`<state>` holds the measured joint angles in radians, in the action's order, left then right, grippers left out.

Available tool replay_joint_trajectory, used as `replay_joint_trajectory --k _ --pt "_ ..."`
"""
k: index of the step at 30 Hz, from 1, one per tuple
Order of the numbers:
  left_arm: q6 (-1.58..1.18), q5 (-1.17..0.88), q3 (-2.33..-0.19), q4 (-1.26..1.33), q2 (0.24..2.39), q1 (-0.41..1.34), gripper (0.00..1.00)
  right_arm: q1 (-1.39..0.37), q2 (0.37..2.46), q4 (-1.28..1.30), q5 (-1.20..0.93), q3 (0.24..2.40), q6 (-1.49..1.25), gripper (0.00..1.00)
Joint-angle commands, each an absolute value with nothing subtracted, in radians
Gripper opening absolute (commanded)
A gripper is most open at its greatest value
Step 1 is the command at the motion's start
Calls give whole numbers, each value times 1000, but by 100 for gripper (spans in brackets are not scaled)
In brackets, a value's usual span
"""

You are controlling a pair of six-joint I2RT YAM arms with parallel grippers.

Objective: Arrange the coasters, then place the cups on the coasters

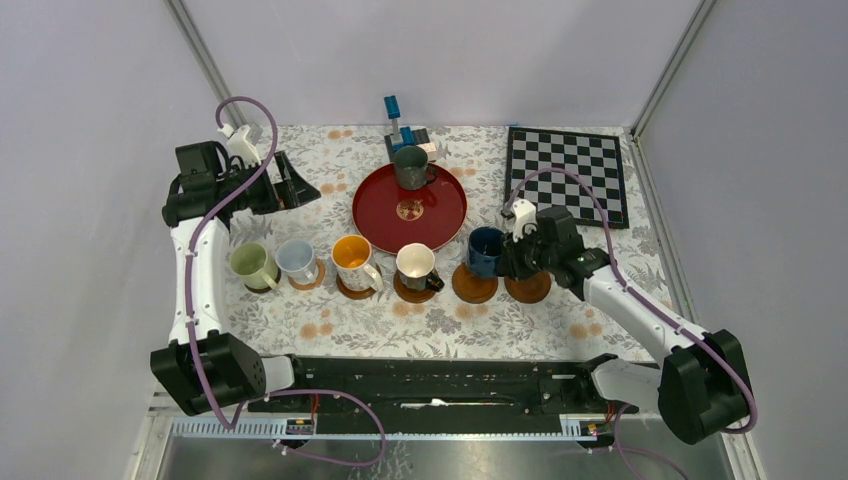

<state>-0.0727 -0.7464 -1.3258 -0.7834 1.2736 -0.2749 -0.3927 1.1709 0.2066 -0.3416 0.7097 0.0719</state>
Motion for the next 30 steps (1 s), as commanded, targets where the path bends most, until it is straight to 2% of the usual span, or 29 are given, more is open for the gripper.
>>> replay_joint_trajectory --k 1,25,29,30 --pt "-79 -761 -1320 -733 1245 -273 99 -458 1116 77 -289 683 48 0" --pt "-100 -749 -1304 -713 1260 -273 99 -577 1110 17 -193 583 92 0" --pt "-100 -747 -1306 -713 1259 -273 99 -582 1114 16 -195 578 91 6" --pt "-100 -749 -1307 -713 1261 -273 99 -583 1114 18 -196 577 93 12"
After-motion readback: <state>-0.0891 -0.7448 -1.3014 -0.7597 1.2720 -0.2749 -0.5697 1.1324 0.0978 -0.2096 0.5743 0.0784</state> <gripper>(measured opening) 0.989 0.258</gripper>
